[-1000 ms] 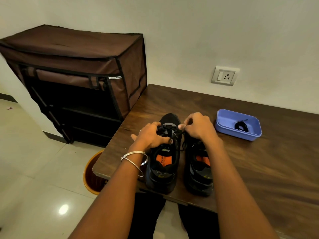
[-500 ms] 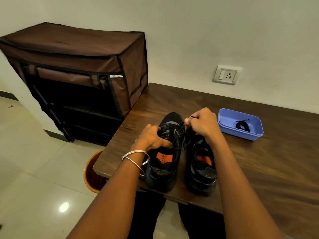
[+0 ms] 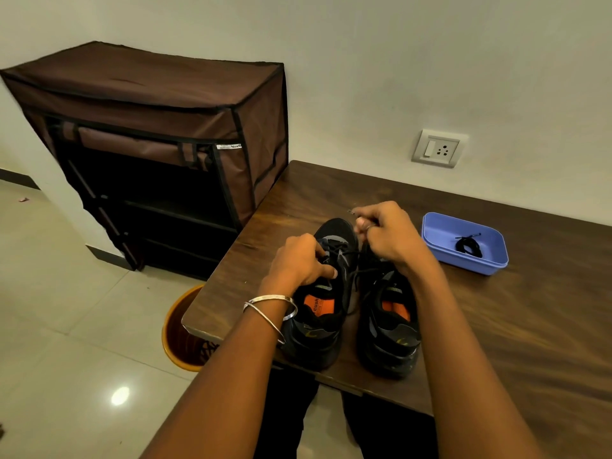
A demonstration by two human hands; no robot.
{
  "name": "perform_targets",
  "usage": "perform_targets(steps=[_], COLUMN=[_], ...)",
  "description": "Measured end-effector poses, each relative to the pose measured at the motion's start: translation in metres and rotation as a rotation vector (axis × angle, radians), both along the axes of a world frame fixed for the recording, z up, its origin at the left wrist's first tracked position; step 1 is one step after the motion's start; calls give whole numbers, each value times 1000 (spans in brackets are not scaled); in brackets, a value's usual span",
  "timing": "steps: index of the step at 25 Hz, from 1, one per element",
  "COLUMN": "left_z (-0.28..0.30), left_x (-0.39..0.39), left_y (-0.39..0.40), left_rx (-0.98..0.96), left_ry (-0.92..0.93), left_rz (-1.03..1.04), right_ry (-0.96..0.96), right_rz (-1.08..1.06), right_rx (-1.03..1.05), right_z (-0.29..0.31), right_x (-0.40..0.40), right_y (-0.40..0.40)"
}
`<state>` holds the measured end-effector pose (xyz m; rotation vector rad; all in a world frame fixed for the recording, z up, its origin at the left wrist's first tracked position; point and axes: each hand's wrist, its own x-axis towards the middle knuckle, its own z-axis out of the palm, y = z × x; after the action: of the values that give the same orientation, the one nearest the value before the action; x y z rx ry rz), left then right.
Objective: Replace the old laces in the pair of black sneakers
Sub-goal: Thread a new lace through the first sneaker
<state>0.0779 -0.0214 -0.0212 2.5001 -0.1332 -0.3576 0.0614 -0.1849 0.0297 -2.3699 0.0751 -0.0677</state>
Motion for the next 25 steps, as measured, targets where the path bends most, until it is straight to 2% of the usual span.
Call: perform_targets(steps=[3, 7, 11, 13, 15, 20, 25], left_z=[-2, -5, -9, -10, -12, -14, -18], left_x=[0, 3, 7, 9, 10, 12, 12], left_y=[1, 4, 7, 9, 10, 11, 10], left_rx=[1, -80, -111, -121, -138, -196, -232], left_ry=[-18, -17, -43, -56, -62, -53, -26], left_rz=[6, 43, 55, 42, 48, 114, 169], right_ry=[65, 105, 89, 86, 85, 169, 251], right_rz=[-26, -17, 18, -45, -153, -481, -437], right_rx=[-16, -197, -293, -291, -196, 316, 341], right_z=[-21, -39, -47, -59, -71, -75, -70], right_x=[4, 15, 24, 26, 25, 19, 17], right_y=[13, 19, 30, 38, 45, 45, 45])
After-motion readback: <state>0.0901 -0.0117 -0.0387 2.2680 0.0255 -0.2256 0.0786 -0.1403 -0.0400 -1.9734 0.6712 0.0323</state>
